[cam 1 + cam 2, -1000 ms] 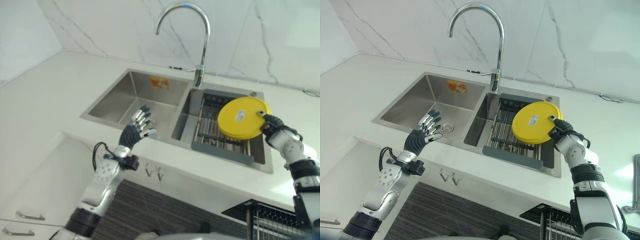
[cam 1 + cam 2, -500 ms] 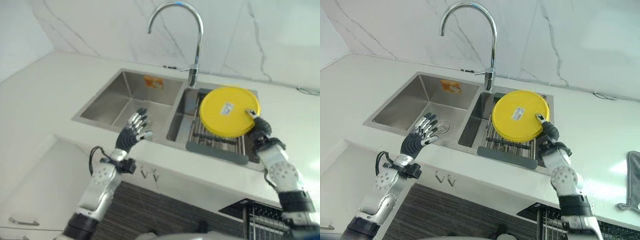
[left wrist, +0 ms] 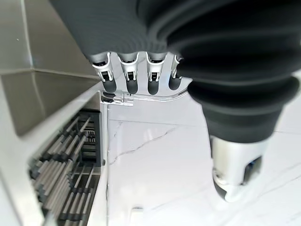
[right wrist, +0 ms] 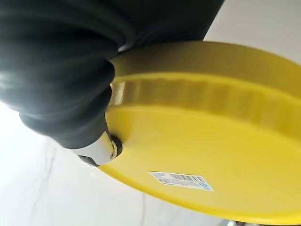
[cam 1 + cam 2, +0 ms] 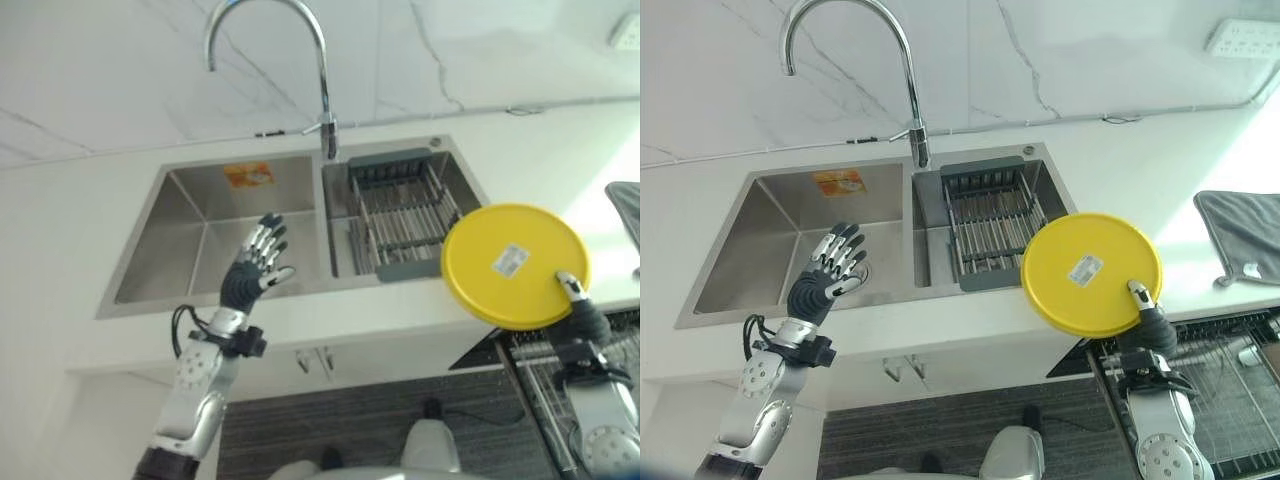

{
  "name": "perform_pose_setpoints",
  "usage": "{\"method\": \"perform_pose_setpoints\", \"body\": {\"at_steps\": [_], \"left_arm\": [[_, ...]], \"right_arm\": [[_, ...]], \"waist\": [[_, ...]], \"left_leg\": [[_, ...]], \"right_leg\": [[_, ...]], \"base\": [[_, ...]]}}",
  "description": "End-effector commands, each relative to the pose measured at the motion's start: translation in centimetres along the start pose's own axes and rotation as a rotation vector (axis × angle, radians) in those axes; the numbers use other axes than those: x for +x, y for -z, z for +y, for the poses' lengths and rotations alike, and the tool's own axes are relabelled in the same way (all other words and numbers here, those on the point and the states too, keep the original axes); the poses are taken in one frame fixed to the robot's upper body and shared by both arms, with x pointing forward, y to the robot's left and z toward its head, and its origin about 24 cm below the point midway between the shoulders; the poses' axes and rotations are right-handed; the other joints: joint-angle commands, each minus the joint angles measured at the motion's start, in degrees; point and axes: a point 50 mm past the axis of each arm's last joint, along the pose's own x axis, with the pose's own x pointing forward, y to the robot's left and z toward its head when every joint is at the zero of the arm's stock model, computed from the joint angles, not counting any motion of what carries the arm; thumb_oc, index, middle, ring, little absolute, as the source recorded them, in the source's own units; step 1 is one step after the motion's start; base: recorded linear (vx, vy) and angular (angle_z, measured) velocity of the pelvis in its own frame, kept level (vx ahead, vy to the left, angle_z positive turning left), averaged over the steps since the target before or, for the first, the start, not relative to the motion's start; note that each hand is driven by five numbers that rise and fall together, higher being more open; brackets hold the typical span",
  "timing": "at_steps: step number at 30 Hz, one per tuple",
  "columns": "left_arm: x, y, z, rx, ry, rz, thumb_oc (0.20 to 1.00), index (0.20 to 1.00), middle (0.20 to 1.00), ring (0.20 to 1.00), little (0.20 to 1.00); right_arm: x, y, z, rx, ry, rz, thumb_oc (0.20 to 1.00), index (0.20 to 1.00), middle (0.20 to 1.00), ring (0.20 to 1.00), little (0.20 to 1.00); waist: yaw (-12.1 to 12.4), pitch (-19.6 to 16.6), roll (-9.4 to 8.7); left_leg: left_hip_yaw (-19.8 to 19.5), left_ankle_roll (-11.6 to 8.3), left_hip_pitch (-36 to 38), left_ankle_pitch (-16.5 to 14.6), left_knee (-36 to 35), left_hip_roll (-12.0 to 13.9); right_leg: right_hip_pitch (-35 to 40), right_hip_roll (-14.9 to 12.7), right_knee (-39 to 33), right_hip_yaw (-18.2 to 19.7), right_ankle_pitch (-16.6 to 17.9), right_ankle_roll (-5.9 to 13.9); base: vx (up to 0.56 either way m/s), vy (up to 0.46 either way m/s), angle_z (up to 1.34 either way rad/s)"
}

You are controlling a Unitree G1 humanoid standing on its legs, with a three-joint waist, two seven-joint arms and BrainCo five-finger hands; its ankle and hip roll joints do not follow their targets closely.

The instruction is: Place the dishes in the dishwasher.

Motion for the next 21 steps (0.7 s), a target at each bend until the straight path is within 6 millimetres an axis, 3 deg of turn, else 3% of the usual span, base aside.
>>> {"method": "perform_pose_setpoints", "body": {"at_steps": [1, 3, 4, 5, 7, 9, 12, 14, 17, 21], "left_arm": [[1.1, -4.3, -1.0, 0.049, 0.083, -0.217, 1.000, 1.000, 1.000, 1.000, 1.000], [1.4, -4.2, -1.4, 0.050, 0.079, -0.224, 1.000, 1.000, 1.000, 1.000, 1.000], [1.6, -4.2, -1.6, 0.066, 0.068, -0.222, 1.000, 1.000, 1.000, 1.000, 1.000], [1.8, -4.2, -1.4, 0.076, 0.048, -0.219, 1.000, 1.000, 1.000, 1.000, 1.000], [1.9, -4.6, -1.1, 0.090, 0.044, -0.220, 1.000, 1.000, 1.000, 1.000, 1.000], [2.3, -5.0, -1.0, 0.113, 0.049, -0.223, 1.000, 1.000, 1.000, 1.000, 1.000], [2.7, -4.9, -1.7, 0.123, 0.057, -0.218, 1.000, 1.000, 1.000, 1.000, 1.000], [2.9, -4.9, -1.9, 0.128, 0.054, -0.222, 1.000, 1.000, 1.000, 1.000, 1.000], [2.8, -4.8, -1.9, 0.122, 0.042, -0.227, 1.000, 1.000, 1.000, 1.000, 1.000], [2.6, -4.5, -2.1, 0.119, 0.046, -0.230, 1.000, 1.000, 1.000, 1.000, 1.000]], "right_arm": [[2.7, -4.4, 4.0, 0.021, -0.226, -0.221, 0.200, 0.200, 0.200, 0.200, 0.200], [2.8, -4.7, 4.2, 0.009, -0.242, -0.239, 0.200, 0.200, 0.200, 0.200, 0.200], [2.9, -4.7, 4.5, 0.009, -0.251, -0.246, 0.200, 0.200, 0.200, 0.200, 0.200], [3.0, -4.5, 5.2, 0.018, -0.280, -0.244, 0.200, 0.200, 0.200, 0.200, 0.200], [3.3, -4.5, 6.0, 0.026, -0.301, -0.244, 0.200, 0.200, 0.200, 0.200, 0.200], [3.6, -3.8, 7.2, 0.023, -0.318, -0.236, 0.200, 0.200, 0.200, 0.200, 0.200], [3.7, -3.4, 7.2, 0.012, -0.298, -0.218, 0.200, 0.200, 0.200, 0.200, 0.200], [3.8, -3.6, 7.1, 0.004, -0.295, -0.215, 0.200, 0.200, 0.200, 0.200, 0.200], [3.8, -4.0, 7.0, -0.025, -0.299, -0.233, 0.200, 0.200, 0.200, 0.200, 0.200], [3.3, -4.7, 6.7, -0.053, -0.321, -0.248, 0.200, 0.200, 0.200, 0.200, 0.200]], "waist": [[1.0, -1.0, 0.50], [1.7, -1.5, 0.43], [2.5, -1.9, 0.40], [4.1, -2.3, 0.50], [5.5, -2.8, 0.62], [6.8, -3.5, -0.07], [6.8, -3.9, -1.07], [6.4, -4.0, -1.36], [5.7, -4.0, -1.78], [4.2, -4.0, -1.83]], "left_leg": [[-3.6, -4.76, 1.4, 0.9, -1.8, 4.3], [-3.7, -4.43, 1.3, 1.8, -3.3, 4.0], [-3.3, -4.19, 1.3, 2.1, -3.9, 4.0], [-2.1, -4.10, 1.2, 2.2, -4.2, 4.4], [-1.2, -4.20, 0.8, 2.4, -4.0, 5.0], [-0.1, -4.89, -0.1, 2.5, -2.8, 6.2], [1.3, -6.05, -1.4, 3.0, -0.7, 8.8], [2.1, -7.05, -2.2, 4.3, -1.0, 10.5], [3.1, -8.38, -3.0, 6.8, -2.9, 12.1], [4.3, -10.01, -4.7, 10.2, -5.5, 14.1]], "right_leg": [[7.4, 6.9, 1.5, -1.5, -4.5, -1.69], [9.0, 7.6, 2.8, -2.6, -5.8, -2.32], [9.8, 6.8, 5.1, -4.1, -5.5, -2.37], [11.0, 4.0, 7.0, -6.9, -4.6, -2.14], [12.5, 1.5, 7.5, -8.6, -4.1, -1.58], [15.2, 0.7, 2.5, -10.8, -5.0, -1.10], [17.6, 2.3, -3.5, -11.3, -8.5, -1.46], [18.5, 4.8, -7.8, -10.3, -10.7, -1.56], [19.0, 7.7, -11.7, -8.8, -10.8, -1.46], [18.6, 11.3, -14.4, -7.3, -10.7, -3.12]], "base": [[-0.27, 0.252, -0.48], [-0.23, 0.113, -0.11], [-0.24, -0.078, -0.45], [-0.26, -0.139, -0.66], [-0.24, -0.256, -1.11], [-0.23, -0.414, -0.74], [-0.19, -0.328, -0.95], [-0.30, -0.378, -0.93], [-0.31, -0.396, -0.48], [-0.25, -0.337, -0.36]]}}
